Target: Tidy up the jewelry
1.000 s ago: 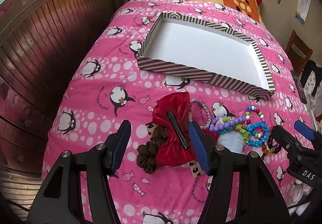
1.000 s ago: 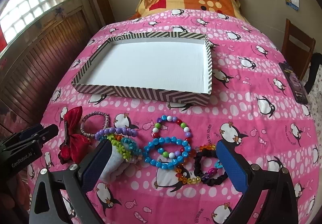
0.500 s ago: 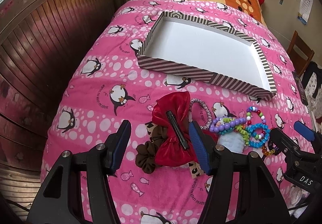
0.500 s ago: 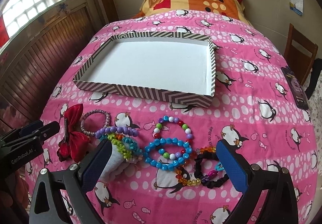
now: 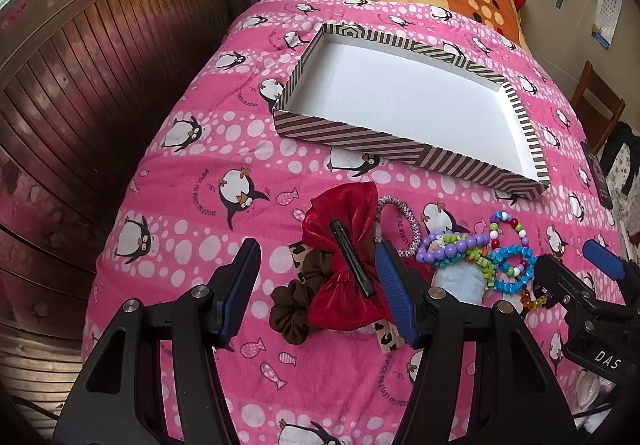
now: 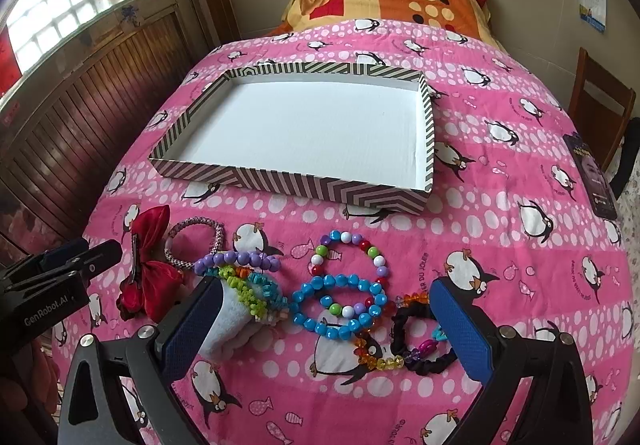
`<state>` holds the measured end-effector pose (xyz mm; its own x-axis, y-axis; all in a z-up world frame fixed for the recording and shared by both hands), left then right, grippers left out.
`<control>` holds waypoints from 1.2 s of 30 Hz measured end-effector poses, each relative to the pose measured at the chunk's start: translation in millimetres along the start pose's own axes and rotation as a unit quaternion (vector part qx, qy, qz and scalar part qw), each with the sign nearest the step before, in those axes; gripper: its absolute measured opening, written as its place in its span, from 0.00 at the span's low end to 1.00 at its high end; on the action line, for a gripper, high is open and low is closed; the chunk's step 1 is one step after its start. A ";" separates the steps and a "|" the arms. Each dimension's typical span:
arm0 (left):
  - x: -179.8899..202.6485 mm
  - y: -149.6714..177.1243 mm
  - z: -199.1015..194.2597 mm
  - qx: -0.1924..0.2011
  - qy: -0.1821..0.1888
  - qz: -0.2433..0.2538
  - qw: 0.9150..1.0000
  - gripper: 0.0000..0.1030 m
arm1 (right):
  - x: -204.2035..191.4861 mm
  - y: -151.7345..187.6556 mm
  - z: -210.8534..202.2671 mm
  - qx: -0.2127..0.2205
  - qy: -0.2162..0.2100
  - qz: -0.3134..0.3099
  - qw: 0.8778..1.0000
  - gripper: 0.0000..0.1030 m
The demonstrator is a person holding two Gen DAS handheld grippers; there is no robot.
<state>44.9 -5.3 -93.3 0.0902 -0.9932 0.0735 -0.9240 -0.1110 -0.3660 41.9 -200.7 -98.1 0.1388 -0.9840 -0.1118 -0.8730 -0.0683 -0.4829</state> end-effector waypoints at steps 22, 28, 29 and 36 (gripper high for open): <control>6.0 -6.5 1.6 0.046 -0.005 0.022 0.999 0.58 | -3.5 1.7 4.6 -0.009 -0.004 -0.008 1.000 0.99; 6.3 -7.7 2.2 0.045 -0.002 0.030 0.999 0.58 | -3.2 0.8 4.9 -0.009 -0.006 -0.010 1.000 0.99; 5.7 -7.6 2.6 0.044 -0.004 0.031 0.999 0.58 | -3.3 0.7 4.9 -0.009 -0.006 -0.010 1.000 0.99; 1.4 -7.0 3.3 0.037 -0.015 0.028 0.999 0.58 | -5.0 -0.4 5.3 -0.009 -0.009 -0.014 1.000 0.99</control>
Point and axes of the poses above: each gripper's, at about its wrist camera, not at the fingertips, and z roughly the way its jaws point, x to its right, y to its underside, the point moved 10 cm from there along z, roughly the way its jaws point, and after that the axes turned 5 degrees about -x, right-handed, at the moved point
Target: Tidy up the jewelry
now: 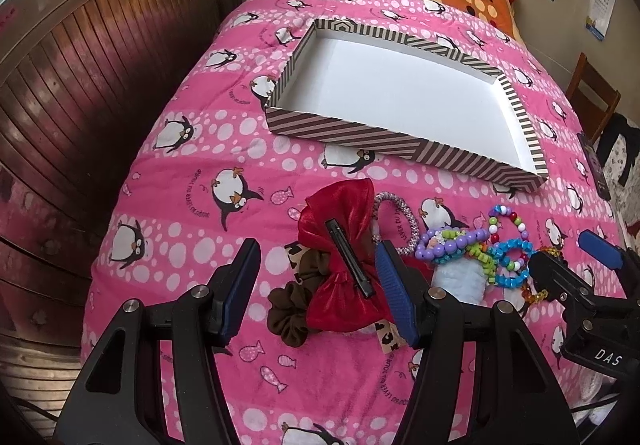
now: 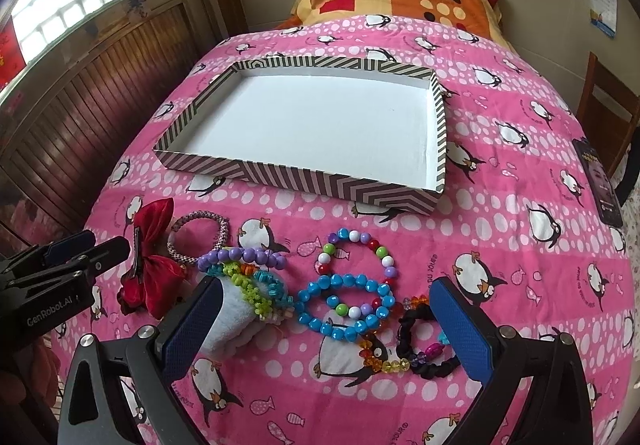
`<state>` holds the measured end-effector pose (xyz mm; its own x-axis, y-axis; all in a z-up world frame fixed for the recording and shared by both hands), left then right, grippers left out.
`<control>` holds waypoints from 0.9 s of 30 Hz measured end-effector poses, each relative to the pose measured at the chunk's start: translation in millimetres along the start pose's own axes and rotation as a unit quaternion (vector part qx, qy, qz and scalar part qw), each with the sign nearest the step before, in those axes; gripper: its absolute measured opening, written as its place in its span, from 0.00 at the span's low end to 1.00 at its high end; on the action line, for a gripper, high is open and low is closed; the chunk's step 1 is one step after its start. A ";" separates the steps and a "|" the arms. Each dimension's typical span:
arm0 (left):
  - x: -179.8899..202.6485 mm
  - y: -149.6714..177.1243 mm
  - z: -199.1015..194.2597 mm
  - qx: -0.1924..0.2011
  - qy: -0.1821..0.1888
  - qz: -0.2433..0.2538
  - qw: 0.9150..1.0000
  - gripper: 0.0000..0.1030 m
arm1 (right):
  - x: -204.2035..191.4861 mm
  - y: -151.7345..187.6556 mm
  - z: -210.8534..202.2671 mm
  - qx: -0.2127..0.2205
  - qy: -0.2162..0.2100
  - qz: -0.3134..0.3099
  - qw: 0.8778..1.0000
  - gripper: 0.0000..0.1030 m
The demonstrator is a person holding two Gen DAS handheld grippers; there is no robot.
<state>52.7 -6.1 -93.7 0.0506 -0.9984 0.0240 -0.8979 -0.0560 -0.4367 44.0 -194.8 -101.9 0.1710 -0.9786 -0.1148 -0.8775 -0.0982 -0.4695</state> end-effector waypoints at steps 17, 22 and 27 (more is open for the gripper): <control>-9.3 2.3 0.6 -0.014 0.005 -0.008 1.000 0.58 | -3.6 0.9 3.2 -0.009 -0.006 -0.013 1.000 0.99; -27.9 4.0 4.2 -0.043 0.038 -0.040 0.998 0.58 | -1.8 2.9 6.6 -0.018 -0.010 -0.018 1.000 0.99; -49.7 4.8 6.3 -0.057 0.044 -0.066 0.995 0.58 | 5.9 4.3 6.8 -0.020 -0.009 -0.026 0.999 0.99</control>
Point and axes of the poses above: each gripper's, at about its wrist camera, not at the fingertips, and z roughly the way its jaws point, x to its right, y to its underside, the point moved 10 cm from there along z, roughly the way its jaws point, and after that the axes turned 5 degrees about -x, right-handed, at the moved point
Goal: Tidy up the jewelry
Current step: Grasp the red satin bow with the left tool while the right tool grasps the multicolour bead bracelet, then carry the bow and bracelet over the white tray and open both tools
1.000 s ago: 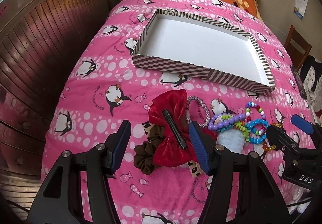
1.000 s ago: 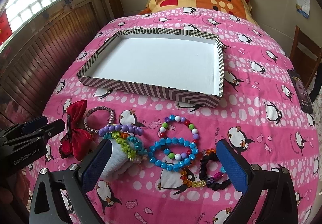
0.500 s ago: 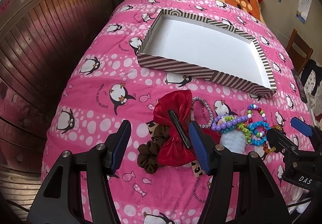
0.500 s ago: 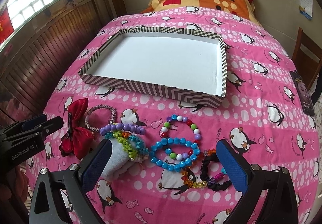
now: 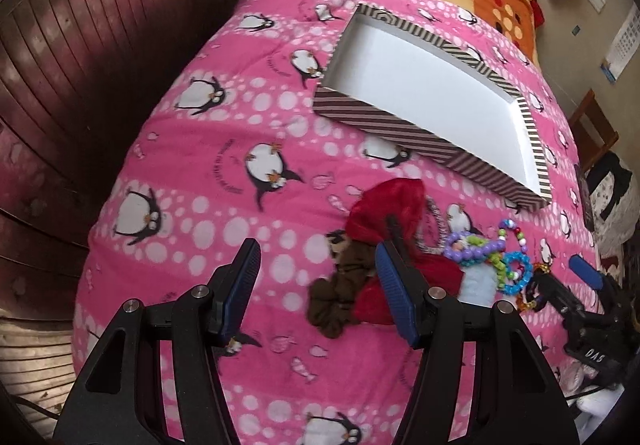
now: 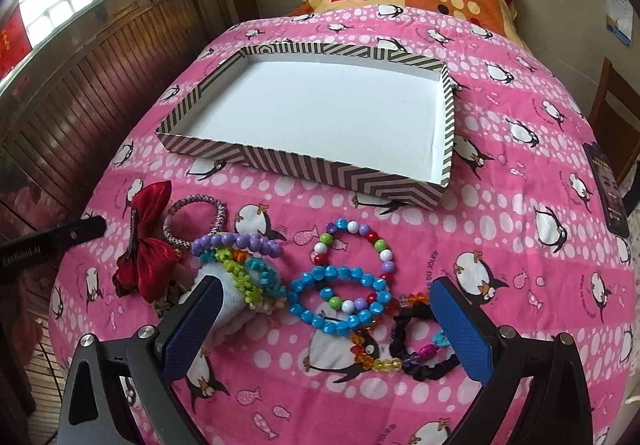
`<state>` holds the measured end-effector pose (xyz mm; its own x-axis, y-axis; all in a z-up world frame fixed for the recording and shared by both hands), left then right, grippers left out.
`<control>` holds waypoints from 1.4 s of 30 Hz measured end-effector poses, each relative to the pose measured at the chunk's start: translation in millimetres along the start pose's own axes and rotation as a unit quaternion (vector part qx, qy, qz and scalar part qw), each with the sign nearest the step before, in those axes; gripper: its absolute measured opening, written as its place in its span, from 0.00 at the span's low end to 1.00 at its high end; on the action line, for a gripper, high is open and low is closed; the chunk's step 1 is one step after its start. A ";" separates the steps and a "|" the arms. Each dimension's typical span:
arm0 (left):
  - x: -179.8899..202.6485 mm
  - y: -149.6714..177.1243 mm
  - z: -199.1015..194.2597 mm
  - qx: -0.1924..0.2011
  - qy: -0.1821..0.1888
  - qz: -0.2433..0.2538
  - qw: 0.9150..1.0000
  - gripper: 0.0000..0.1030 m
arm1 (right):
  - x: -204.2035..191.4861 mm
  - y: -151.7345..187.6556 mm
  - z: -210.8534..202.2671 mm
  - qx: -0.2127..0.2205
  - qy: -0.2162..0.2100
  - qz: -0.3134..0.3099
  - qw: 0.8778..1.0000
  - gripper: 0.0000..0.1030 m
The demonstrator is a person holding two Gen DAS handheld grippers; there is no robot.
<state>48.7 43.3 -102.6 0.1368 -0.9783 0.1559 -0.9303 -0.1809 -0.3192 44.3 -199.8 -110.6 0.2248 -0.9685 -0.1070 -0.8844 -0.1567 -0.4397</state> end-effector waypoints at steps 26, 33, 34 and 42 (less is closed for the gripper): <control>73.8 -10.0 41.2 -0.042 0.088 0.067 0.993 0.14 | 23.4 1.8 1.8 -0.016 -0.050 -0.007 0.999 0.53; 69.5 -26.4 21.2 -0.025 0.116 0.055 0.991 0.12 | 37.4 -19.5 33.6 -0.033 -0.037 -0.029 0.998 0.36; 68.1 -29.7 17.3 -0.021 0.118 0.053 0.991 0.12 | 38.1 -19.7 40.3 -0.041 -0.034 -0.035 0.998 0.32; 63.5 -47.0 -10.4 0.013 0.112 0.050 0.992 0.12 | 40.6 -21.0 75.0 -0.069 -0.037 -0.053 0.996 0.08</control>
Point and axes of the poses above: each gripper's, at about its wrist camera, not at the fingertips, and z roughly the way its jaws point, x to its right, y to its underside, the point moved 10 cm from there along z, roughly the way its jaws point, and after that the axes turned 5 degrees about -x, right-handed, at the moved point
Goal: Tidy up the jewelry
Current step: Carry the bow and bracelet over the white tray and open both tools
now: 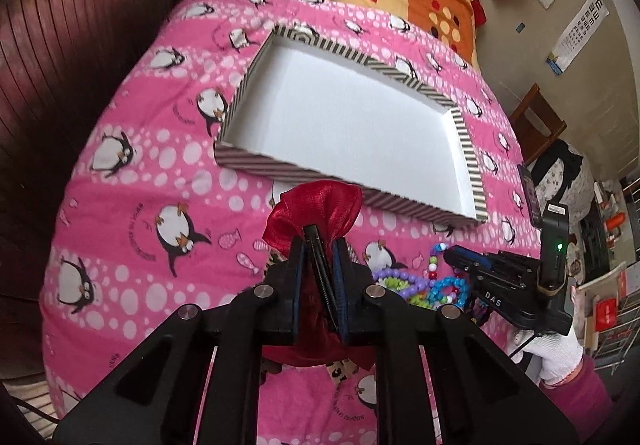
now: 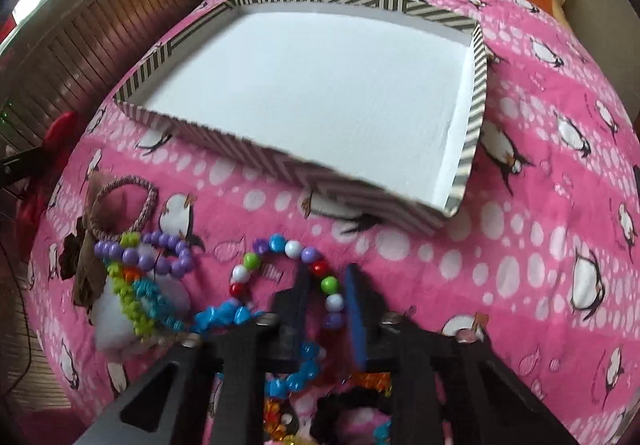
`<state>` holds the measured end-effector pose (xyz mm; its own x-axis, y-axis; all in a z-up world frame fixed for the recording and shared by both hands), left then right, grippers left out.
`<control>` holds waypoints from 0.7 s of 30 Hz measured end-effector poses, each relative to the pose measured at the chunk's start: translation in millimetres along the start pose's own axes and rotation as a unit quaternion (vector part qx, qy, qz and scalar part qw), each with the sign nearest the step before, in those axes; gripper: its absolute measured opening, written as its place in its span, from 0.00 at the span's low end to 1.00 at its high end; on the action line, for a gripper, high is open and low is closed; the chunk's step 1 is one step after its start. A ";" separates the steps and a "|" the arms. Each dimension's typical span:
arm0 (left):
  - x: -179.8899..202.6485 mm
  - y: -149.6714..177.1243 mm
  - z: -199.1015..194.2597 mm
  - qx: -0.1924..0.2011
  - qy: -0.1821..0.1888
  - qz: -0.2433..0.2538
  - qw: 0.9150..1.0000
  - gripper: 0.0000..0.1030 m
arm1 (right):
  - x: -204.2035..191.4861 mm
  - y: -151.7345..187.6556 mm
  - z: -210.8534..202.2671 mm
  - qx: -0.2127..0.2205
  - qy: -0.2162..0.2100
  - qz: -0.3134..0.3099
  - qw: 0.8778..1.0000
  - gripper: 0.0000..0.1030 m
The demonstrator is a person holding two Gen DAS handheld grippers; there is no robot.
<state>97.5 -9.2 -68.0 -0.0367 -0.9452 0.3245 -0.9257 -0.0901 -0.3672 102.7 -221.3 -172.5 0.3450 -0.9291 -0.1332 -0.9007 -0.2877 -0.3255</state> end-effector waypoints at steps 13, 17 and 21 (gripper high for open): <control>15.5 -42.8 -4.3 0.027 -0.020 0.026 0.999 0.12 | -10.8 -32.7 -85.7 0.081 -0.075 0.026 0.994 0.08; 16.8 -60.6 2.0 0.032 -0.029 0.032 0.999 0.12 | -16.8 -52.1 -100.5 0.102 -0.073 0.025 0.992 0.08; 16.4 -79.9 9.7 0.035 -0.038 0.034 0.998 0.12 | -22.6 -74.2 -109.2 0.116 -0.074 0.019 0.990 0.08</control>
<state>174.5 -20.6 -41.7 -0.0663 -0.9709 0.2301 -0.8932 -0.0450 -0.4473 132.9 -204.3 -43.2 0.3622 -0.8892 -0.2796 -0.8348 -0.1760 -0.5216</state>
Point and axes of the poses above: each gripper's, at about its wrist camera, not at the fingertips, and z roughly the way its jaws point, x to its right, y to its underside, the point moved 10 cm from there along z, roughly the way its jaws point, and after that the axes turned 5 degrees about -x, right-handed, at the moved point
